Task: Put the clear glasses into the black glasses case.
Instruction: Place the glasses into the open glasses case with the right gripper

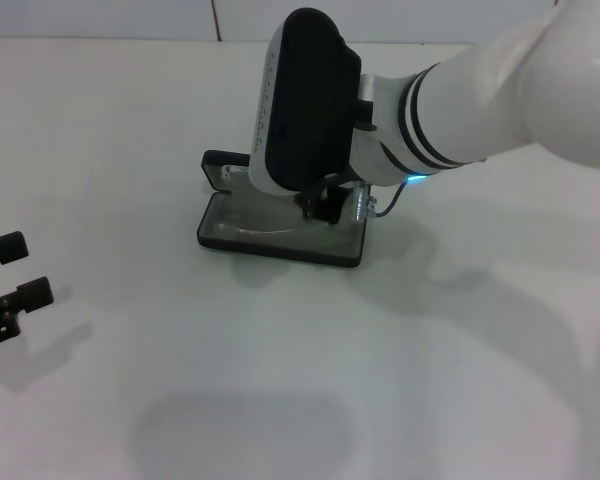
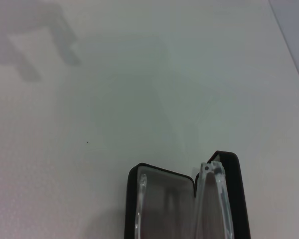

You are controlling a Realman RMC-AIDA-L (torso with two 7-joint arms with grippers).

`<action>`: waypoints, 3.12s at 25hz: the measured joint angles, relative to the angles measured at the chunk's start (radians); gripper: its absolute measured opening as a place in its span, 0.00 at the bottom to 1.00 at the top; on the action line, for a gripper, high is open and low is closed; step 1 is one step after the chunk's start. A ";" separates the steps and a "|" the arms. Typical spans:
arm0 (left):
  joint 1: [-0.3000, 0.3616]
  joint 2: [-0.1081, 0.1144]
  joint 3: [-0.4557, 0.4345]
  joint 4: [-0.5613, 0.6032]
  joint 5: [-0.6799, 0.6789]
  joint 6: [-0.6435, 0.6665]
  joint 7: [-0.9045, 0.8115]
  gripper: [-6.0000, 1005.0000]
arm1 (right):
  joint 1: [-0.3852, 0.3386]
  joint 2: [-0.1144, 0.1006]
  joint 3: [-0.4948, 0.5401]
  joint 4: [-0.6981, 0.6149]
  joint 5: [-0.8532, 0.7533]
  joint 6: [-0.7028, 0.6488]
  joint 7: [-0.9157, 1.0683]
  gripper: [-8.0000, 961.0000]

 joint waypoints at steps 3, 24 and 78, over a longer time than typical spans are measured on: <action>0.000 -0.001 0.000 -0.001 0.000 -0.002 0.000 0.57 | 0.000 0.000 0.009 0.000 0.000 -0.008 0.002 0.12; 0.005 -0.002 0.000 0.002 0.000 -0.003 -0.003 0.57 | -0.008 0.000 0.058 -0.048 -0.057 -0.114 -0.009 0.12; 0.002 -0.009 -0.026 -0.003 0.026 -0.003 -0.003 0.57 | -0.106 0.000 -0.065 -0.185 -0.211 -0.089 -0.370 0.15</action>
